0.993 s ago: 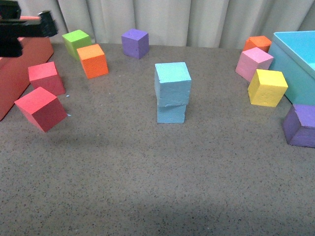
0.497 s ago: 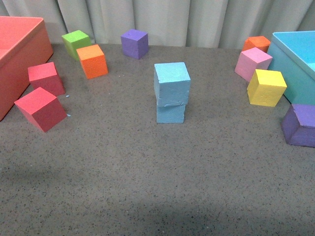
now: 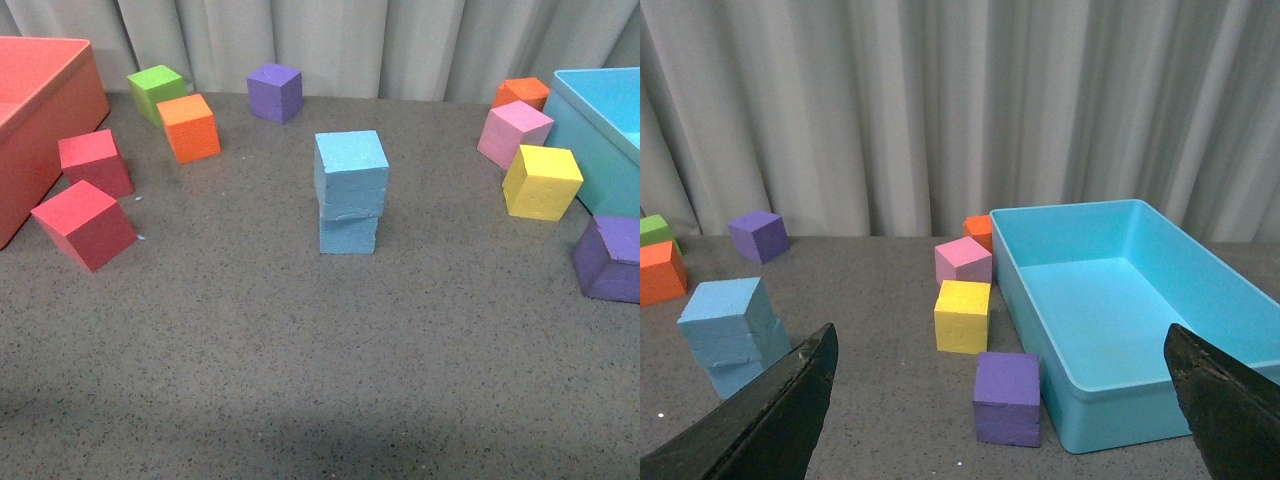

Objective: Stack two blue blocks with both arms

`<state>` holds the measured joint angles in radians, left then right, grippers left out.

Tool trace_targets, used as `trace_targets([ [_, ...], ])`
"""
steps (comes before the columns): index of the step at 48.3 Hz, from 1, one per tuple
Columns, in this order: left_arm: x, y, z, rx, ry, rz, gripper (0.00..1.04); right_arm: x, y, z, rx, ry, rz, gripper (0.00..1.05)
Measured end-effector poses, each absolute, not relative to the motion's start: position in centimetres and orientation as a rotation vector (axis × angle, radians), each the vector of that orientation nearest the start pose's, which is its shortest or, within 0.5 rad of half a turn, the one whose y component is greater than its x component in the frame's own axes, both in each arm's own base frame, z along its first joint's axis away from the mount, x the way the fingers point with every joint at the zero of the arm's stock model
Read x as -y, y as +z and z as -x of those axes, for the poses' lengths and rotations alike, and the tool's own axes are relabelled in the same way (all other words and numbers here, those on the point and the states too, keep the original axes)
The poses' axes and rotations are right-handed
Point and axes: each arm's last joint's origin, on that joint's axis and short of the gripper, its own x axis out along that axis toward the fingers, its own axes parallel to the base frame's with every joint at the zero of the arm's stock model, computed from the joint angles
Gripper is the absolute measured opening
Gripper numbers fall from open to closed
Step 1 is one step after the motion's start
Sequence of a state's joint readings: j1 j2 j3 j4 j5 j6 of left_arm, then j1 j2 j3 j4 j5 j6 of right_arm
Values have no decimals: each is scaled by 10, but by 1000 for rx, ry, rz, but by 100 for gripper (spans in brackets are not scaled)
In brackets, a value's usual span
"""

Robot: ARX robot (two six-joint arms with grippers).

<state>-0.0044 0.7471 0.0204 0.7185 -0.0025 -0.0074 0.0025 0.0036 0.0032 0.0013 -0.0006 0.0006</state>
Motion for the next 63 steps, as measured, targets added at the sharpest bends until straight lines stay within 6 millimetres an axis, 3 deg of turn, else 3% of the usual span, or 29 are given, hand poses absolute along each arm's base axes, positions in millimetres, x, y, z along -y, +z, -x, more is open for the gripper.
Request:
trace_targets([
  [63,0,172,-106,19,0,8,4,0,164,-98,1,4,-1,95],
])
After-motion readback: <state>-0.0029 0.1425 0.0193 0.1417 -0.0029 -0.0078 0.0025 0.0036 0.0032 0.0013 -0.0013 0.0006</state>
